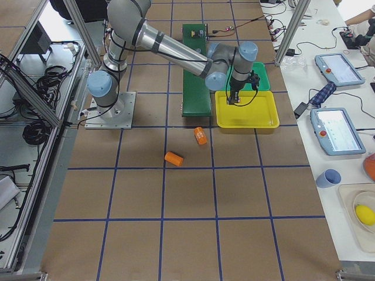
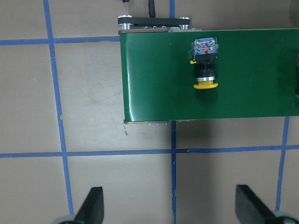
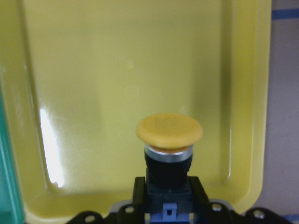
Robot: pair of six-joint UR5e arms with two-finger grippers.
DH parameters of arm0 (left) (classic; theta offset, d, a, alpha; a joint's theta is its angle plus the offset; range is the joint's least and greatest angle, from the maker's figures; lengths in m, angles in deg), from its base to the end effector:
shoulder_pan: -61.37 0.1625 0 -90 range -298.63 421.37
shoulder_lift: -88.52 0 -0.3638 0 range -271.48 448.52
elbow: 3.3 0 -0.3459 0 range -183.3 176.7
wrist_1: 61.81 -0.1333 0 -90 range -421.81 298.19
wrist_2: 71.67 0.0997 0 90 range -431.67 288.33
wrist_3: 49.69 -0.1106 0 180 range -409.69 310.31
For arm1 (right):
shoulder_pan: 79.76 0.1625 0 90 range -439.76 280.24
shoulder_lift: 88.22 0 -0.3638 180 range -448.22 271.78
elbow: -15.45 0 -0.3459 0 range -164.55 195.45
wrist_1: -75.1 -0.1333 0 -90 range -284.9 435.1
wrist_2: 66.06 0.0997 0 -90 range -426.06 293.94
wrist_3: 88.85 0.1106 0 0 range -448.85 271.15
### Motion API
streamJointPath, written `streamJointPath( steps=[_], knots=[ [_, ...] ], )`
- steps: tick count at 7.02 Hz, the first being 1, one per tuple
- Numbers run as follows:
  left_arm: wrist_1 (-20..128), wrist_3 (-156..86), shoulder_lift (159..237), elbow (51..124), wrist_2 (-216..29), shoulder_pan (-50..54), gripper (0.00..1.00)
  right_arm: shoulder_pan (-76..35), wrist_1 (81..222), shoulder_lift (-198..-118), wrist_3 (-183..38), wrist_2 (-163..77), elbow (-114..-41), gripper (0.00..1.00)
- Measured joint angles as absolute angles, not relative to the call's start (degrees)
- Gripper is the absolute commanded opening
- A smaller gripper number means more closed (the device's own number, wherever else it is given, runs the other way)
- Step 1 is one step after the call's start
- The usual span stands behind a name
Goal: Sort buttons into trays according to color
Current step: 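Lift the yellow-capped button with the right gripper and drop it in the yellow tray, then lower the right gripper onto the green-capped button on the belt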
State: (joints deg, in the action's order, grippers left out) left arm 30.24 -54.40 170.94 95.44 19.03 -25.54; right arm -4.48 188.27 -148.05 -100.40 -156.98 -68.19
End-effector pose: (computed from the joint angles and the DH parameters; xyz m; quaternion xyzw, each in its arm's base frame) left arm -0.1107 -0.3977 0.4001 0.0143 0.9995 0.0284 0.0042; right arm -0.0247 -0.6116 0.2257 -0.0276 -0.9996 -0.0073 0.0065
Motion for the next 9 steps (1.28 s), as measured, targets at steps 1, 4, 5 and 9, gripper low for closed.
streamJointPath(
  steps=[1, 4, 5, 9],
  knots=[
    [29.2, -54.3, 171.3, 95.6, 19.0, -25.7, 1.00, -5.2, 189.4, -144.6, -102.6, -156.9, -65.2, 0.00],
    [28.4, -54.3, 171.6, 95.8, 19.1, -25.8, 1.00, -7.3, 190.3, -139.9, -104.1, -156.5, -62.6, 0.97],
    [28.4, -54.3, 171.6, 95.8, 19.1, -25.8, 1.00, -7.6, 190.0, -139.9, -103.9, -156.5, -62.6, 1.00],
    [28.4, -54.3, 171.6, 95.9, 19.0, -25.8, 1.00, -7.3, 183.5, -145.9, -103.5, -156.5, -64.8, 1.00]
  ],
)
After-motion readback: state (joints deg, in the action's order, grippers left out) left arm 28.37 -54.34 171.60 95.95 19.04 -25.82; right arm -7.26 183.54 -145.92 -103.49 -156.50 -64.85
